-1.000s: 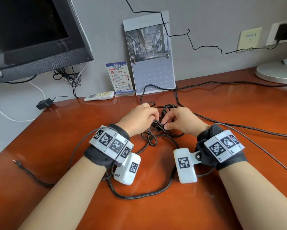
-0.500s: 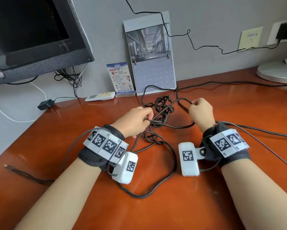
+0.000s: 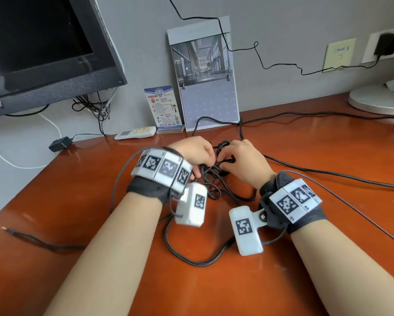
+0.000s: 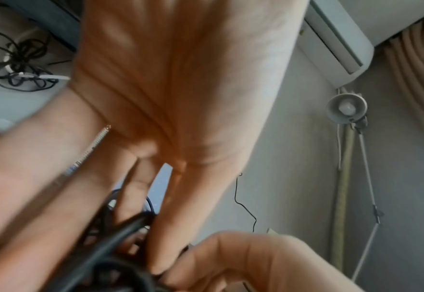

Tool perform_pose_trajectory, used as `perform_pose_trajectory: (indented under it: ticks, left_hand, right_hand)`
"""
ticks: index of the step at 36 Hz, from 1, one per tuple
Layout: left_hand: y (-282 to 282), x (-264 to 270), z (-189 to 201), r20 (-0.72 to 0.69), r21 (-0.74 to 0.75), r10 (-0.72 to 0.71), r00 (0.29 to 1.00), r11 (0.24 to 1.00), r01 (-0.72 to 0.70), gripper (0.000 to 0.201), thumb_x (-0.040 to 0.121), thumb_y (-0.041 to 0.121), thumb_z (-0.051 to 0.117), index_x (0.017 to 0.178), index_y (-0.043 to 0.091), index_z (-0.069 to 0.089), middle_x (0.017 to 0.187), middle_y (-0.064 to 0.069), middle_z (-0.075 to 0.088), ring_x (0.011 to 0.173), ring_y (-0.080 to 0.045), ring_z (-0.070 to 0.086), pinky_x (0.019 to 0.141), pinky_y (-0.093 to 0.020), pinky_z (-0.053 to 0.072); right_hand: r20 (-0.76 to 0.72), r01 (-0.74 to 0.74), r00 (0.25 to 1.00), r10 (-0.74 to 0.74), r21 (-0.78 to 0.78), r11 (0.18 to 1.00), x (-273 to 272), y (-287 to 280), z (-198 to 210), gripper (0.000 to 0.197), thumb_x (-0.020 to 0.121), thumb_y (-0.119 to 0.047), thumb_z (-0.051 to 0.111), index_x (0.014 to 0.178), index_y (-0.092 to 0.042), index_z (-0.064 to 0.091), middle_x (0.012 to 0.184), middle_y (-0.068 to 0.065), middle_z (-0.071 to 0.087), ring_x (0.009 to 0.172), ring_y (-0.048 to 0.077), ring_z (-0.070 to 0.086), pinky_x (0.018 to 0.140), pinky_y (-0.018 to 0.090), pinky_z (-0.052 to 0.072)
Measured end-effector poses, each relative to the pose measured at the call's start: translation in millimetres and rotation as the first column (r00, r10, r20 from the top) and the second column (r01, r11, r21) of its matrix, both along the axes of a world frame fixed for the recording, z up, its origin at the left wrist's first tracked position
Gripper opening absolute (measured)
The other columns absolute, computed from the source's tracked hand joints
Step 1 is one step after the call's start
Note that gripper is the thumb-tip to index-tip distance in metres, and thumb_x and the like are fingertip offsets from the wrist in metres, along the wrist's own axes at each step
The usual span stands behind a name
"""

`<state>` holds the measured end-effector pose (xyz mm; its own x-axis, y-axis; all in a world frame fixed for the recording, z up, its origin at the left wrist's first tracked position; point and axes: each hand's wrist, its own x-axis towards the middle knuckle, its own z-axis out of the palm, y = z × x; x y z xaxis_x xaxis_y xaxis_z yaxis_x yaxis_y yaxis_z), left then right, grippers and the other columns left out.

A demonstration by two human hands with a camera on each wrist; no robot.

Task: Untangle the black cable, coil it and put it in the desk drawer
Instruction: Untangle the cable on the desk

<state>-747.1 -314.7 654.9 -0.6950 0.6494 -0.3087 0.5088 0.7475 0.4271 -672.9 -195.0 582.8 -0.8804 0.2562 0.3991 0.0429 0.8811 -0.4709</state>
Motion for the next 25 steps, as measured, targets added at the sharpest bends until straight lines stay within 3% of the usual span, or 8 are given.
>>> perform_pose_trajectory:
  ticks: [3, 6, 8, 12, 16, 19, 21, 25]
  left_hand:
    - [7.9, 4.9, 12.8, 0.013, -0.067, -0.022, 1.000, 0.997, 0.023, 0.009, 0.092, 0.011, 0.058, 0.098, 0.013, 0.064, 0.082, -0.001, 0.060, 0.071, -0.019, 0.066, 0.067, -0.029, 0.056]
    - [13.0, 5.7, 19.1, -0.062, -0.140, -0.081, 0.995, 0.988, 0.072, 0.022, 0.090, 0.007, 0.059, 0.111, 0.002, 0.064, 0.062, 0.007, 0.062, 0.049, 0.001, 0.056, 0.053, -0.013, 0.049]
    - [14.9, 5.4, 18.9, -0.107, -0.177, -0.069, 0.992, 0.983, 0.049, 0.023, 0.088, 0.006, 0.061, 0.110, 0.001, 0.065, 0.046, 0.010, 0.059, 0.045, -0.002, 0.056, 0.048, -0.012, 0.047]
    - [10.8, 6.0, 14.4, -0.213, -0.233, -0.051, 0.976, 0.972, 0.000, 0.021, 0.089, 0.006, 0.060, 0.109, 0.004, 0.067, 0.075, 0.000, 0.059, 0.073, -0.018, 0.059, 0.072, -0.029, 0.052]
    - [-0.4, 0.4, 12.3, -0.196, -0.173, -0.027, 0.980, 0.985, -0.007, 0.014, 0.088, 0.007, 0.063, 0.100, 0.010, 0.070, 0.076, 0.006, 0.059, 0.061, -0.007, 0.055, 0.055, -0.020, 0.046]
    - [-6.0, -2.2, 8.8, -0.205, -0.171, -0.051, 0.977, 0.985, 0.016, 0.011, 0.087, 0.008, 0.064, 0.095, 0.014, 0.066, 0.081, 0.009, 0.058, 0.063, -0.004, 0.053, 0.056, -0.019, 0.045]
    - [-7.9, -2.1, 5.1, -0.219, -0.165, -0.073, 0.973, 0.986, 0.037, 0.012, 0.086, 0.006, 0.065, 0.094, 0.016, 0.064, 0.084, 0.010, 0.055, 0.062, -0.003, 0.052, 0.059, -0.018, 0.047]
    - [-8.6, 0.0, -1.4, -0.254, -0.136, -0.108, 0.961, 0.988, 0.075, 0.017, 0.084, 0.001, 0.065, 0.097, 0.012, 0.065, 0.082, 0.009, 0.052, 0.059, -0.003, 0.050, 0.054, -0.015, 0.046]
  right_hand:
    - [0.005, 0.014, 1.000, -0.013, -0.018, 1.000, 0.0, -0.8, -0.2, 0.010, 0.083, -0.019, 0.067, 0.093, -0.016, 0.069, 0.103, 0.003, 0.060, 0.102, 0.022, 0.047, 0.086, 0.037, 0.043]
    - [-0.020, 0.058, 0.998, -0.061, -0.126, 0.990, 0.6, 1.0, -1.2, 0.007, 0.085, -0.016, 0.065, 0.091, -0.014, 0.067, 0.103, 0.004, 0.062, 0.100, 0.021, 0.054, 0.083, 0.033, 0.044]
    - [-0.036, 0.125, 0.990, -0.135, -0.196, 0.973, 0.7, 4.7, -2.3, 0.006, 0.085, -0.015, 0.063, 0.090, -0.012, 0.066, 0.102, 0.006, 0.064, 0.098, 0.024, 0.057, 0.083, 0.034, 0.046]
    - [-0.029, 0.294, 0.947, -0.319, -0.315, 0.902, 4.0, 18.0, -0.9, 0.008, 0.088, -0.012, 0.056, 0.093, -0.008, 0.061, 0.102, 0.013, 0.064, 0.097, 0.032, 0.058, 0.081, 0.034, 0.045]
    - [0.032, 0.433, 0.874, -0.485, -0.505, 0.747, 11.5, 40.9, 1.7, 0.006, 0.089, -0.012, 0.048, 0.091, -0.012, 0.054, 0.108, 0.017, 0.063, 0.098, 0.036, 0.060, 0.084, 0.032, 0.046]
    - [0.049, 0.481, 0.827, -0.559, -0.576, 0.661, 17.7, 52.2, 2.8, 0.013, 0.087, -0.012, 0.045, 0.097, -0.010, 0.054, 0.111, 0.018, 0.062, 0.094, 0.039, 0.063, 0.087, 0.043, 0.051]
    - [0.032, 0.500, 0.823, -0.568, -0.516, 0.695, 18.7, 53.3, 2.7, 0.020, 0.086, -0.008, 0.045, 0.103, -0.008, 0.057, 0.114, 0.015, 0.059, 0.104, 0.036, 0.057, 0.087, 0.035, 0.045]
    - [-0.155, 0.377, 0.887, -0.435, -0.304, 0.875, 16.1, 40.0, 8.7, 0.036, 0.081, -0.001, 0.048, 0.115, -0.008, 0.058, 0.123, 0.016, 0.047, 0.117, 0.034, 0.039, 0.088, 0.034, 0.035]
